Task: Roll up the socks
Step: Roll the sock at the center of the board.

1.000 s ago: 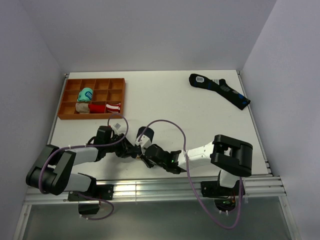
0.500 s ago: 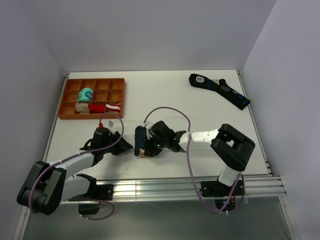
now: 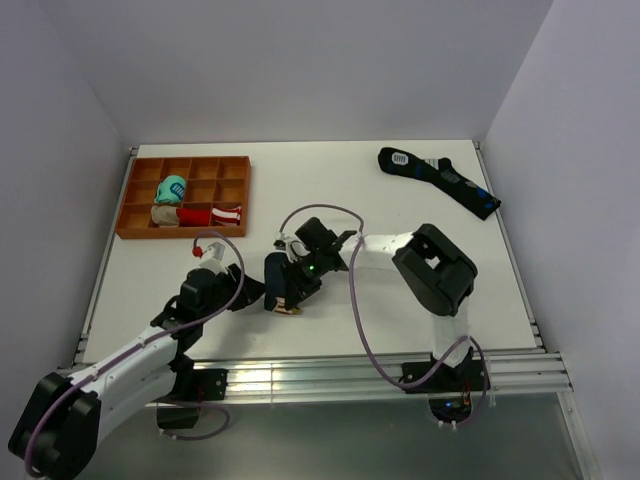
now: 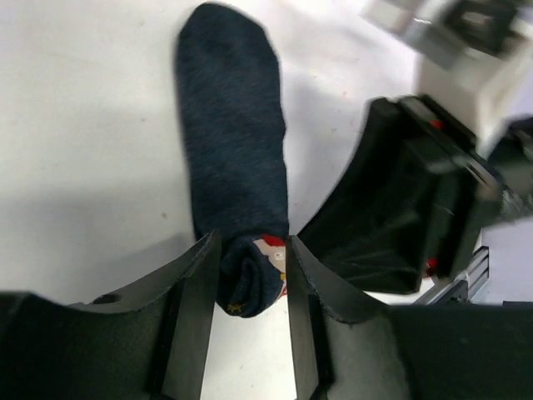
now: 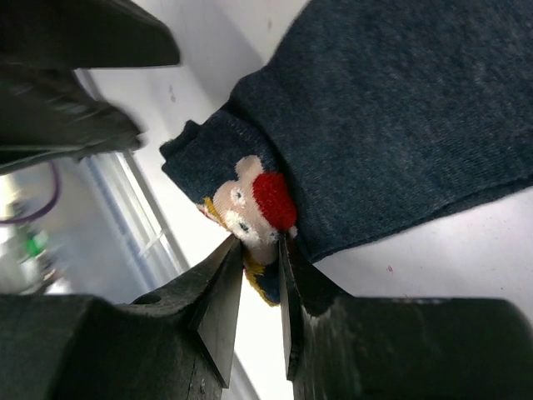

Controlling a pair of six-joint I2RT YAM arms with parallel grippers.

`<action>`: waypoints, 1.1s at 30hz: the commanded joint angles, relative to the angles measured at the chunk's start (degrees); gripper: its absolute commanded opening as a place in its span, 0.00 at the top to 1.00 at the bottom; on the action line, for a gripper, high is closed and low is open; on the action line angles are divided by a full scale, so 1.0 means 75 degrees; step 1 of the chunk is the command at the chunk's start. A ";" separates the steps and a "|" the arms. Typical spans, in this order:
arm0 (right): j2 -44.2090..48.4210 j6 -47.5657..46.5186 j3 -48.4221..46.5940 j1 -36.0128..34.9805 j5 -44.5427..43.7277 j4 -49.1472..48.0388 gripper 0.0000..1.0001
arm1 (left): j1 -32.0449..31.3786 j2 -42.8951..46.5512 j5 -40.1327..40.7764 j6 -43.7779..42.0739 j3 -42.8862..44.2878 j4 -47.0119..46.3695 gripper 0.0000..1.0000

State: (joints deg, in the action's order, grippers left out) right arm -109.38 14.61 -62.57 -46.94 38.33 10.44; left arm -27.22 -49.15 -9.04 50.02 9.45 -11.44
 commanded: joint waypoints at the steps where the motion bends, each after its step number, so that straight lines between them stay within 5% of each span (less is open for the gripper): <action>1: -0.0624 -0.0459 -0.0538 0.0269 0.0840 0.1747 0.70 | -0.0330 0.0318 0.0757 -0.0375 -0.0182 -0.0700 0.56; 12: -0.1411 -0.1233 -0.1700 0.0329 0.0925 0.3822 0.70 | -0.1585 0.0049 0.1977 -0.0400 -0.0698 -0.1708 0.53; 33: -0.1658 -0.1468 -0.1912 0.0329 0.0878 0.4104 0.71 | -0.3143 -0.0619 0.2740 -0.0669 -0.0897 -0.2833 0.52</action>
State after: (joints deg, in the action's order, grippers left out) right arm -119.59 5.85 -75.85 -44.36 48.99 38.92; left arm -49.60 -53.63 9.32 46.11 3.79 -28.60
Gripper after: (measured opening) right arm 0.297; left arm 0.479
